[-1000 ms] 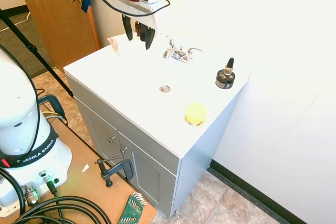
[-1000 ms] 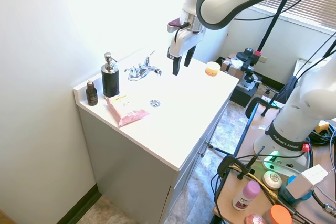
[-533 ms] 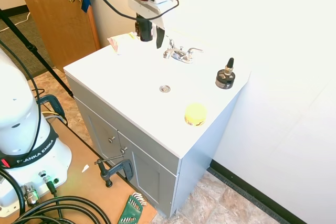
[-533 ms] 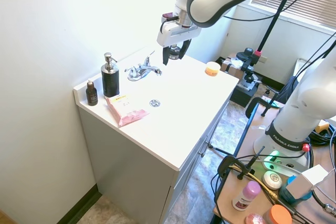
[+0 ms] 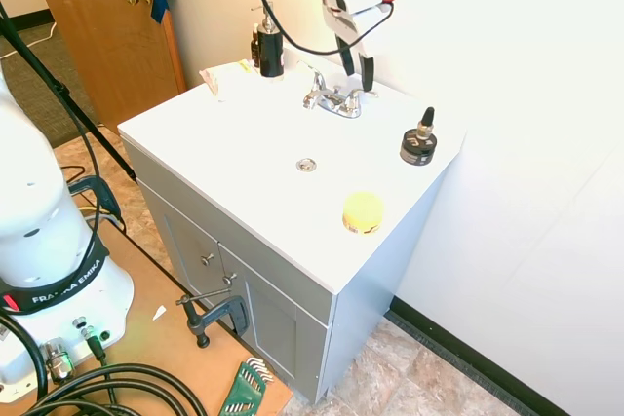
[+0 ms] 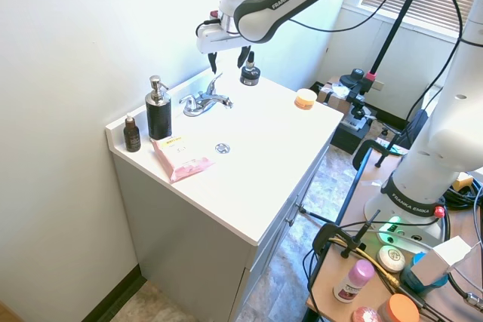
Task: Turn on the cold water
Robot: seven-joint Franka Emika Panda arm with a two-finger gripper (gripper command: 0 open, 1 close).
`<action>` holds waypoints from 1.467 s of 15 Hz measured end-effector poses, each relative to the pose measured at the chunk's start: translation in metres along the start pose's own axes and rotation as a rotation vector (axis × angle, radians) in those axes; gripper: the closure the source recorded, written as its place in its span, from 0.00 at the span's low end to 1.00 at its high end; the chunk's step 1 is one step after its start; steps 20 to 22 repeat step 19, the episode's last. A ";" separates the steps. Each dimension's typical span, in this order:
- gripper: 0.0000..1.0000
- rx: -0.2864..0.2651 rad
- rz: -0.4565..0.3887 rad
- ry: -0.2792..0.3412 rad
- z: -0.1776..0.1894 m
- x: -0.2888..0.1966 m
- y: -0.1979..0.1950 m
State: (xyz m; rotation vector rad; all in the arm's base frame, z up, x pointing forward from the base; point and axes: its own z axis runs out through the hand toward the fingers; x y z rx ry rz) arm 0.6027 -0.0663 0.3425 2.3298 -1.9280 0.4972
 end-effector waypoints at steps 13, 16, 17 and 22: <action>0.00 -0.185 -0.098 -0.109 0.047 0.008 0.027; 0.00 -0.180 -0.181 -0.246 0.023 0.004 0.052; 0.00 -0.173 -0.210 -0.286 0.011 -0.002 0.058; 0.00 -0.156 -0.263 -0.347 -0.010 -0.009 0.073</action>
